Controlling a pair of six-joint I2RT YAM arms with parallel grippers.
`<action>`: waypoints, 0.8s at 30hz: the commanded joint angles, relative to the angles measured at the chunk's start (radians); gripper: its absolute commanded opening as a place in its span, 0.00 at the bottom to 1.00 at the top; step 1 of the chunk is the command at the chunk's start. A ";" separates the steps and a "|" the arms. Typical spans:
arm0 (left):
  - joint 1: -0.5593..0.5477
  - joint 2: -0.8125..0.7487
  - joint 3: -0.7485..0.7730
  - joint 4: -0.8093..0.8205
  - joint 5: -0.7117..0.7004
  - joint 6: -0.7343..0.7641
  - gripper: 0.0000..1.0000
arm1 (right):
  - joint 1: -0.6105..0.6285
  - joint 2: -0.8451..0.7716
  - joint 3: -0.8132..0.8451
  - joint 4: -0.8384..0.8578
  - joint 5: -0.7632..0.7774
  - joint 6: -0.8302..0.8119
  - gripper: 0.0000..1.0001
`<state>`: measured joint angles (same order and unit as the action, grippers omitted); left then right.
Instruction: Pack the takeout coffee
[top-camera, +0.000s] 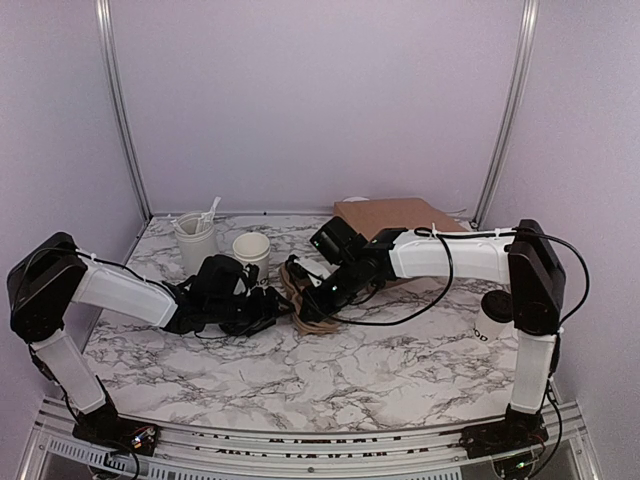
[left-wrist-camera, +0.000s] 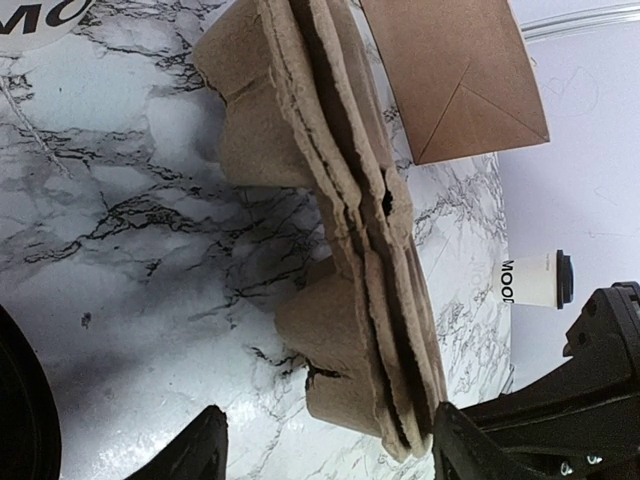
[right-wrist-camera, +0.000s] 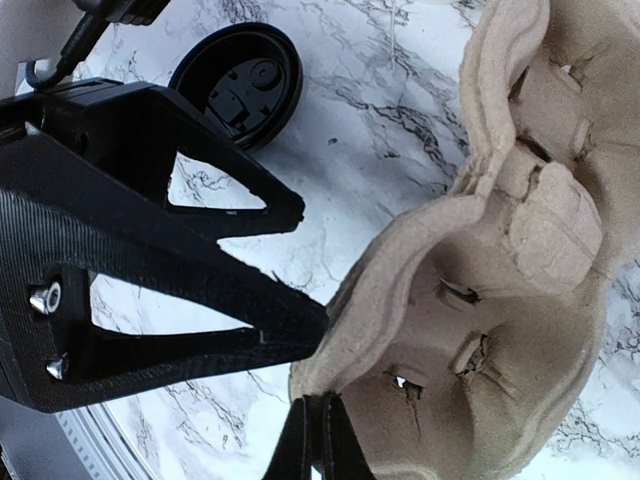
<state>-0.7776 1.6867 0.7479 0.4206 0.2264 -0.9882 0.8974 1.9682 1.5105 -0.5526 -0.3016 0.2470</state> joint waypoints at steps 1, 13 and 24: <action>0.005 -0.015 -0.009 0.003 -0.002 -0.003 0.70 | -0.013 -0.038 0.013 0.008 0.008 0.019 0.00; 0.005 0.027 0.033 0.003 0.013 0.002 0.67 | -0.014 -0.037 0.015 0.011 0.001 0.017 0.00; 0.005 0.078 0.069 0.004 0.022 0.002 0.67 | -0.014 -0.031 0.017 0.014 -0.007 0.011 0.00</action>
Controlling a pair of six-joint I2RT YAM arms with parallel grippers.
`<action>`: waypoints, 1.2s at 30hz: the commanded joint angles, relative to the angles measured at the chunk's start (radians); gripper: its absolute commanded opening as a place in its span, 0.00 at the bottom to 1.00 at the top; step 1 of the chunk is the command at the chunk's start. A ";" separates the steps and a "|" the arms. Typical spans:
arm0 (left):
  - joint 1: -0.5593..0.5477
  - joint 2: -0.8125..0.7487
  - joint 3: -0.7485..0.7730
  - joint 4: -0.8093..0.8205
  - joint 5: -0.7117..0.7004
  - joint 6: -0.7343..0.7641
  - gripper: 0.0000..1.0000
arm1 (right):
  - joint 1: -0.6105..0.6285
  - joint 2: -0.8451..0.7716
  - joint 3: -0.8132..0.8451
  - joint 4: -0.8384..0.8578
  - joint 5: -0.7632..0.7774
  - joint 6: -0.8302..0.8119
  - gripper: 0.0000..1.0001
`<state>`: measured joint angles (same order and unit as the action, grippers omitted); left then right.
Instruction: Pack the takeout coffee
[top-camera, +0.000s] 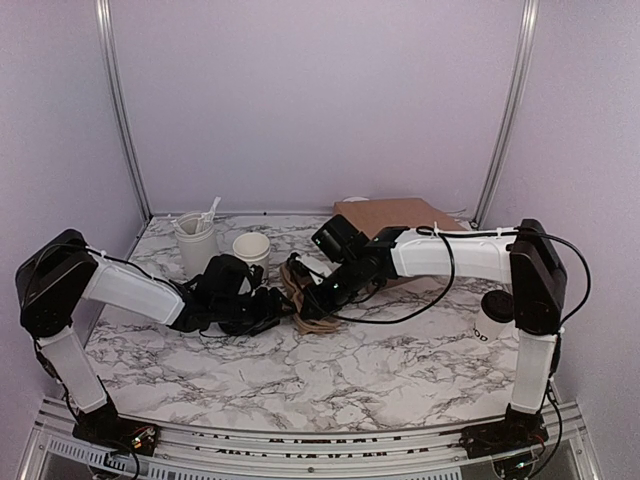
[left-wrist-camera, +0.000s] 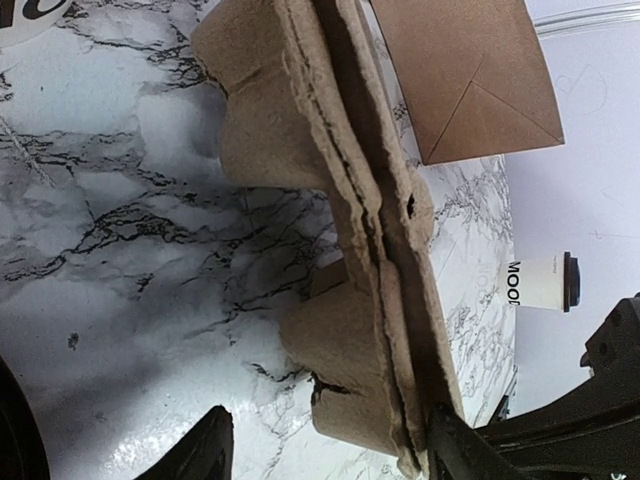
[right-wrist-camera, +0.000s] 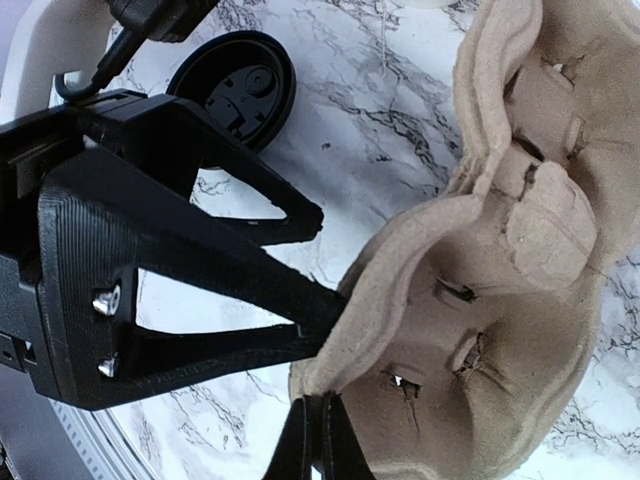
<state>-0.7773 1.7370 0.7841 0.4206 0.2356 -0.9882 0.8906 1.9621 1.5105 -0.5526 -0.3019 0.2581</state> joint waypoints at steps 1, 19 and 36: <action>0.004 0.032 0.033 0.003 0.014 0.001 0.67 | -0.008 -0.025 0.016 0.013 -0.005 -0.001 0.00; 0.009 0.068 0.027 0.001 0.018 -0.009 0.66 | -0.018 -0.100 0.137 -0.110 0.128 -0.019 0.00; 0.034 0.216 0.298 -0.163 -0.007 0.045 0.61 | -0.092 -0.237 0.185 -0.132 0.210 -0.053 0.00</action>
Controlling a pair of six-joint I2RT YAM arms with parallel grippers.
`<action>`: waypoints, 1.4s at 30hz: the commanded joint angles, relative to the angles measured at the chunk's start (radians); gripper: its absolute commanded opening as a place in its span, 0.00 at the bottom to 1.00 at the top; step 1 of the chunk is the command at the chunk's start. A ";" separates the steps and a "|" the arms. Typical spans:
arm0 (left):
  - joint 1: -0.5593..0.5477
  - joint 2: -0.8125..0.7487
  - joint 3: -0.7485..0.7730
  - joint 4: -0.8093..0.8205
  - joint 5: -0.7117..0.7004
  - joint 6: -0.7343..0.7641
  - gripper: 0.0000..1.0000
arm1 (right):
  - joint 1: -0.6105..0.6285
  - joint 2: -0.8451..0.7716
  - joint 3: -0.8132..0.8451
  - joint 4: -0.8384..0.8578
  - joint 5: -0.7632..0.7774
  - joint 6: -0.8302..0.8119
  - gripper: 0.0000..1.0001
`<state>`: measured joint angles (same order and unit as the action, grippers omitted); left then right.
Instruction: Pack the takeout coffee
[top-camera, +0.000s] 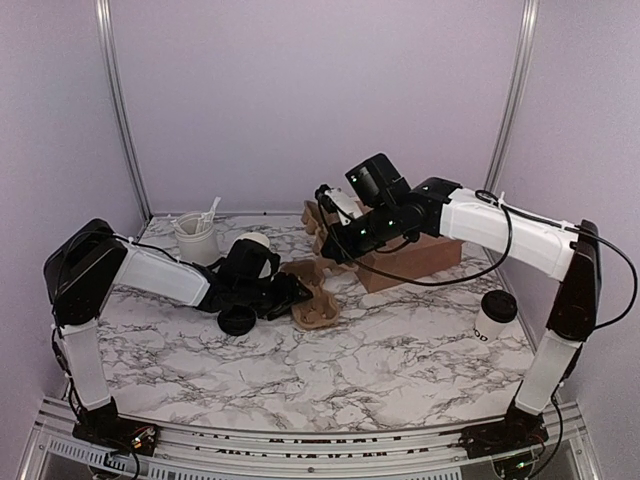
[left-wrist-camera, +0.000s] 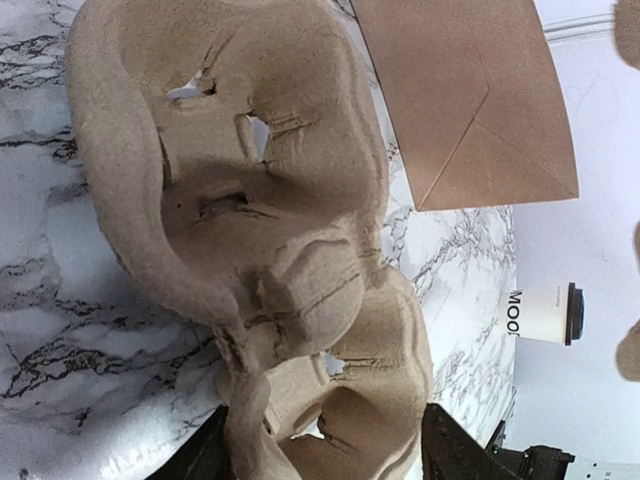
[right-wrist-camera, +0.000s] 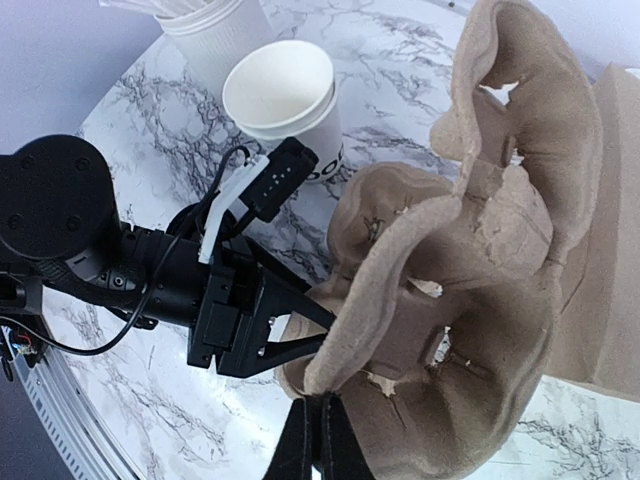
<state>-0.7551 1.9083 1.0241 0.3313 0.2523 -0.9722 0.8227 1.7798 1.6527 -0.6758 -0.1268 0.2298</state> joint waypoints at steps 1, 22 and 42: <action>0.016 0.056 0.072 -0.076 -0.031 0.029 0.60 | -0.027 -0.061 0.044 -0.008 0.036 -0.026 0.00; 0.041 0.198 0.363 -0.169 -0.078 0.101 0.56 | -0.030 -0.154 -0.031 0.019 0.063 -0.025 0.00; -0.056 -0.113 0.016 -0.151 -0.053 0.183 0.68 | -0.028 -0.160 -0.070 0.007 0.074 -0.014 0.00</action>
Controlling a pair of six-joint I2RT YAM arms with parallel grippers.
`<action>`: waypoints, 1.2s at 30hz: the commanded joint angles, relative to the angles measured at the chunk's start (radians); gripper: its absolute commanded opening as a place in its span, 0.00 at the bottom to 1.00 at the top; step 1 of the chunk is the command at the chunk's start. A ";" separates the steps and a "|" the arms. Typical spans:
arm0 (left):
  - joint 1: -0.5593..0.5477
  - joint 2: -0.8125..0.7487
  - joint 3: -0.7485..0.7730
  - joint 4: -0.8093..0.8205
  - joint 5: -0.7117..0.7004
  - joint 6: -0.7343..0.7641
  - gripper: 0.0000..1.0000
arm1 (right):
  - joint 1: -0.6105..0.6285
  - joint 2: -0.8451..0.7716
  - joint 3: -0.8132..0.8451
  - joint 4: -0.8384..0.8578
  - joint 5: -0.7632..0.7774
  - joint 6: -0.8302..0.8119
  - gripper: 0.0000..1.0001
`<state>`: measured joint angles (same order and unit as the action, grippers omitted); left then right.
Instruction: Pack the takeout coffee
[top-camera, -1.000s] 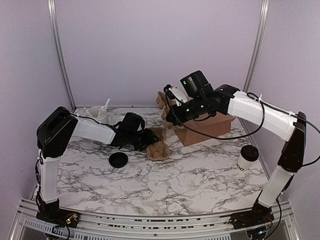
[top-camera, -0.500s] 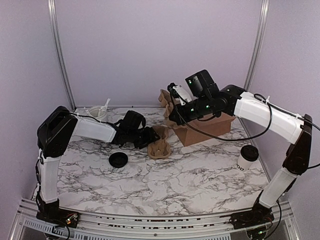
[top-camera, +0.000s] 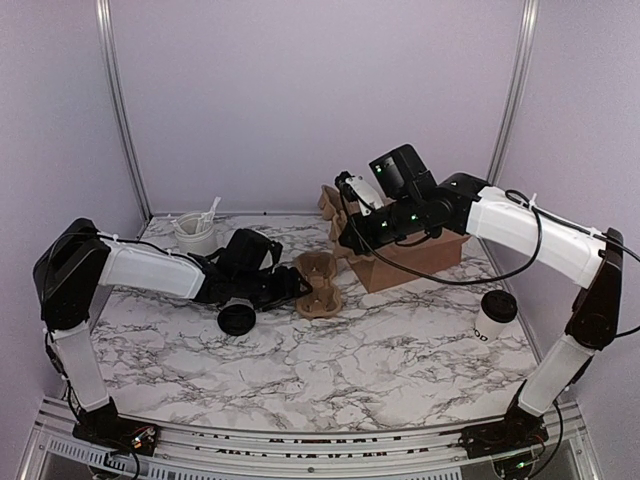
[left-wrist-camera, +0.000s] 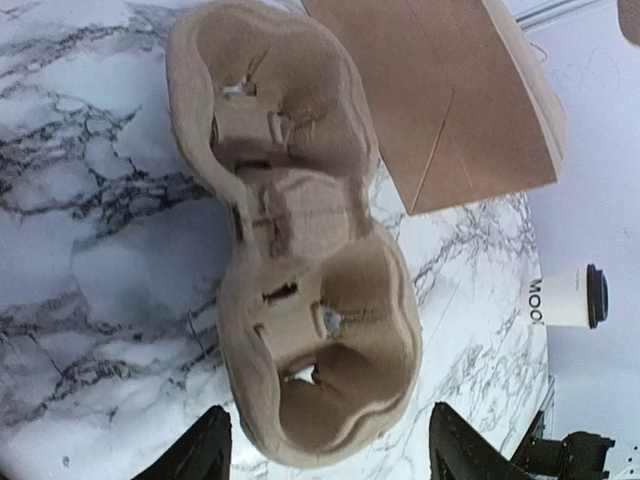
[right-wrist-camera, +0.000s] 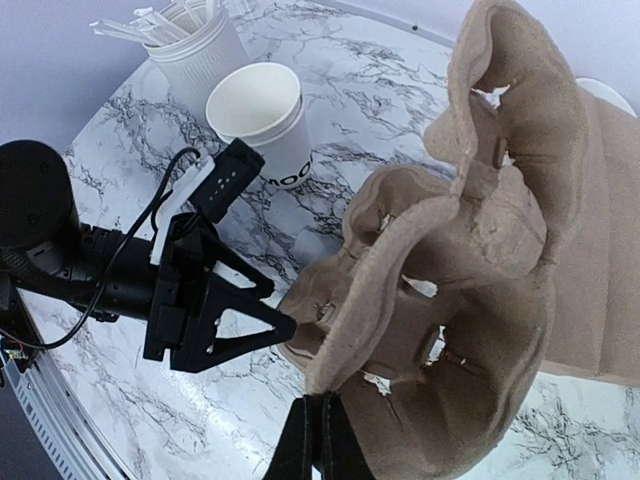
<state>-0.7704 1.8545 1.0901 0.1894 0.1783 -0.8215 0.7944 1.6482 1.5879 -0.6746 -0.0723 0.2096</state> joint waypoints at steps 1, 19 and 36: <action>-0.055 -0.082 -0.064 -0.012 0.024 0.037 0.68 | 0.000 -0.030 -0.007 0.004 0.024 0.006 0.00; -0.142 0.189 0.178 0.009 0.063 0.003 0.67 | -0.003 -0.075 -0.016 -0.025 0.080 0.002 0.00; -0.019 0.199 0.258 0.006 0.172 0.066 0.70 | 0.054 -0.193 -0.147 -0.089 0.078 0.050 0.00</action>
<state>-0.7731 2.1387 1.4029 0.1967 0.3080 -0.7910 0.8070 1.4979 1.4521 -0.7250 -0.0151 0.2302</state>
